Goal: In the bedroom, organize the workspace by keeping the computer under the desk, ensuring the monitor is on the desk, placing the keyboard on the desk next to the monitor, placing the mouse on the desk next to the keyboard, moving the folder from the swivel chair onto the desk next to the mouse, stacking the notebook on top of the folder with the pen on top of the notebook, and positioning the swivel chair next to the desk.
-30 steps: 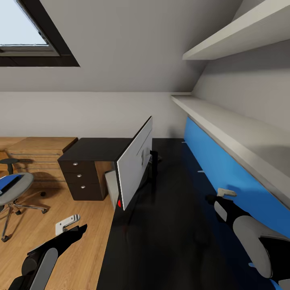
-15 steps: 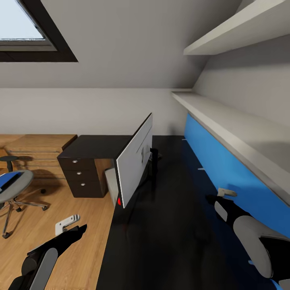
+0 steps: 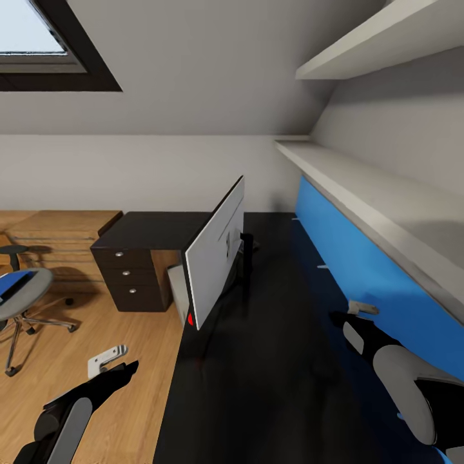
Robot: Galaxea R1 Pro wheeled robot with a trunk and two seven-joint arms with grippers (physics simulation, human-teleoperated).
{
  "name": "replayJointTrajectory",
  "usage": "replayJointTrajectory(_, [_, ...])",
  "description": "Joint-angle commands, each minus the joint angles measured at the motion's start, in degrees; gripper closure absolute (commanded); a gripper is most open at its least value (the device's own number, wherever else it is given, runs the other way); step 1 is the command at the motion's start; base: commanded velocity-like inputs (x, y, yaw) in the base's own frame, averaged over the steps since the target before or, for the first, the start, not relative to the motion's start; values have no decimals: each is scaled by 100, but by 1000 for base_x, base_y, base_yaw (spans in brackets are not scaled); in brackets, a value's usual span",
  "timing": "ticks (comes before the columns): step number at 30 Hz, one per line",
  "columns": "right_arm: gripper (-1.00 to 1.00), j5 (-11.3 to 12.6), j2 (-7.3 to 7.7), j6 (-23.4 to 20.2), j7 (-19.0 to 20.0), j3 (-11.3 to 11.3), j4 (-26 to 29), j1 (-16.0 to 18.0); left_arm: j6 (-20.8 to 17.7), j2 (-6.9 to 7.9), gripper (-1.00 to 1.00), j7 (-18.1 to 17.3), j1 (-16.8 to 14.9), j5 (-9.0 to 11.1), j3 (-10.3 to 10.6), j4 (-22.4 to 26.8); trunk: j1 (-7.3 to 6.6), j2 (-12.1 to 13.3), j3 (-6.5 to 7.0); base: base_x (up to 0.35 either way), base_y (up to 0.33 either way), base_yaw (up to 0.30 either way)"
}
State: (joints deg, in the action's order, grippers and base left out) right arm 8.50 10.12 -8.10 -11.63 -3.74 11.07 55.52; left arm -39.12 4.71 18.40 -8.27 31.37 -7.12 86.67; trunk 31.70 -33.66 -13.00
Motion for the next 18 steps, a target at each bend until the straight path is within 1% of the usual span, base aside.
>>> replayJointTrajectory(1, [-100, 38, -1, -26, -13, -12, 15, 2, -13, 6, -100, 49, -4, 59, -5, 2, 2, -9, -19, 0, 0, 0])
replayJointTrajectory(4, [-100, 38, -1, -25, -13, -11, 13, 2, -7, 10, -100, 49, -4, 57, -15, -18, 2, -9, -45, 0, 0, 0])
replayJointTrajectory(8, [-100, 42, -10, -25, -13, -6, 17, 2, -2, 12, -100, 45, -3, 54, -195, -57, 2, -9, -59, 0, 0, 0])
replayJointTrajectory(11, [-100, 46, -20, -12, -9, -5, 18, 2, 0, 12, -100, 41, -6, 54, -273, -67, 2, -9, -62, 0, 0, 0])
replayJointTrajectory(18, [-100, 47, -27, -11, -11, -6, 18, 2, 0, 12, -100, 41, -4, 46, -289, -65, 2, -9, -63, 0, 0, 0])
